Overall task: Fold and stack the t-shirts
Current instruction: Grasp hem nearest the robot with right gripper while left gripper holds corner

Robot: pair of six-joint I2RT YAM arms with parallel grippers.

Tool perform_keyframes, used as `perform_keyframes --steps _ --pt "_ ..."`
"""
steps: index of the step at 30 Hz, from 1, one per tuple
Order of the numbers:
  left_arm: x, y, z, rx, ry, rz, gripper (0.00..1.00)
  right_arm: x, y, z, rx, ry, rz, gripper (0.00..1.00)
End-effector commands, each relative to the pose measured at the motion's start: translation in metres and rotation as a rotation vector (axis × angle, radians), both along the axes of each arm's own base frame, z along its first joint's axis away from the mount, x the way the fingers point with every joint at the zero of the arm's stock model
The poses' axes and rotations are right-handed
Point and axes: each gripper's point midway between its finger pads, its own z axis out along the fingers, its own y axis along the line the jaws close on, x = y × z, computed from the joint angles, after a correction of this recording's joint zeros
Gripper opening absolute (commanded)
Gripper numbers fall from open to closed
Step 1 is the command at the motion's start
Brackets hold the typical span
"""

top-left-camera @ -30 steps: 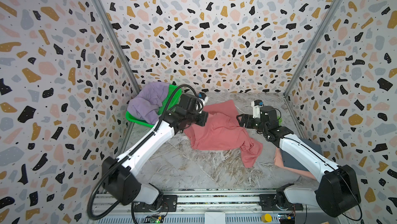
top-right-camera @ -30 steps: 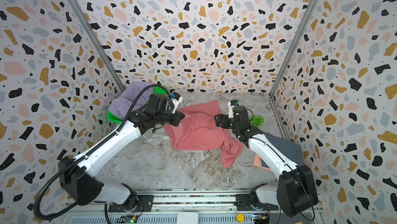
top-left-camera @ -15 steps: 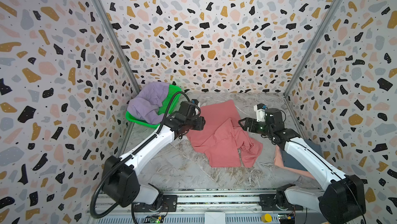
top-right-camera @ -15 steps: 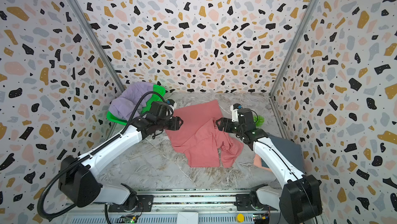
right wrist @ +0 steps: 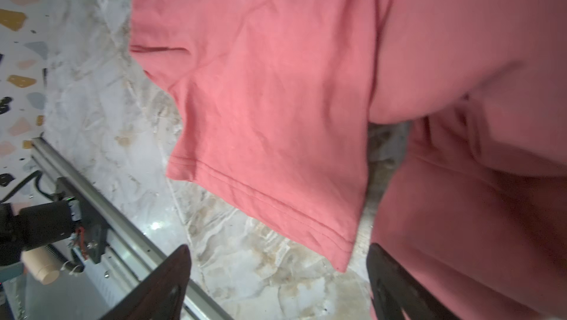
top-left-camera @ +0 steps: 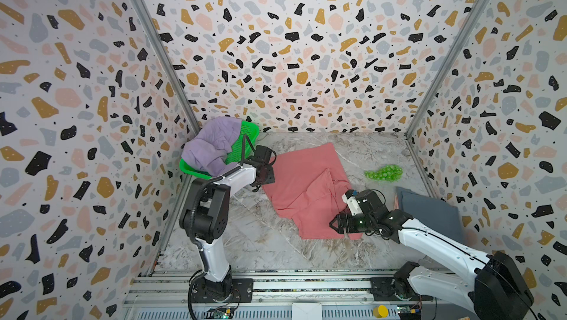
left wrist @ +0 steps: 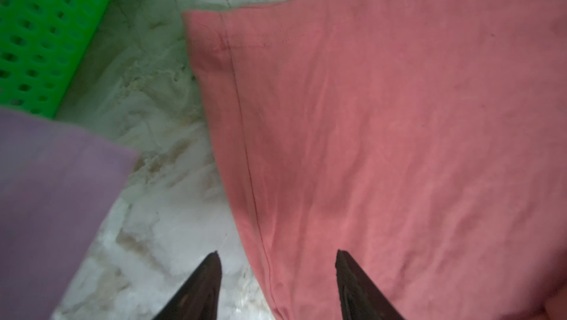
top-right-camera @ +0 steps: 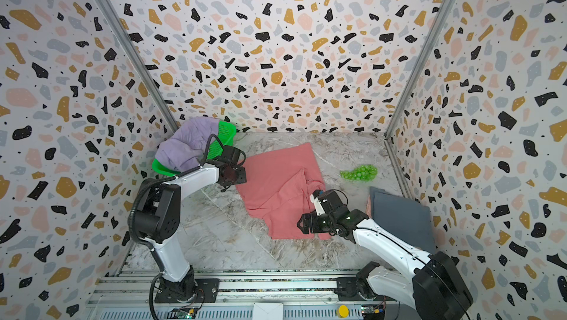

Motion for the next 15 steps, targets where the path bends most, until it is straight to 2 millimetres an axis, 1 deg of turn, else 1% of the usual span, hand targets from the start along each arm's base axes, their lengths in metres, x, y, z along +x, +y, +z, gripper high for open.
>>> perform_keyframes --steps 1,3,6,10,13,15 --pt "0.035 0.015 0.010 0.019 -0.086 0.093 0.62 0.021 -0.015 -0.002 -0.058 -0.090 -0.116 0.91" --pt "0.046 0.024 0.002 0.027 -0.080 0.132 0.62 0.030 -0.014 -0.003 -0.071 -0.123 -0.119 0.91" --pt "0.058 0.037 -0.003 0.063 -0.092 0.170 0.63 0.041 -0.008 -0.006 -0.085 -0.142 -0.109 0.91" --pt "0.066 0.047 -0.012 0.070 -0.080 0.195 0.63 0.049 -0.005 -0.022 -0.130 -0.102 -0.112 0.90" --pt "0.069 0.052 -0.025 0.061 -0.059 0.200 0.63 0.049 0.010 -0.026 -0.100 -0.083 -0.074 0.87" --pt "0.071 0.052 -0.029 0.054 -0.053 0.196 0.63 0.050 0.017 -0.026 -0.110 -0.088 -0.059 0.86"
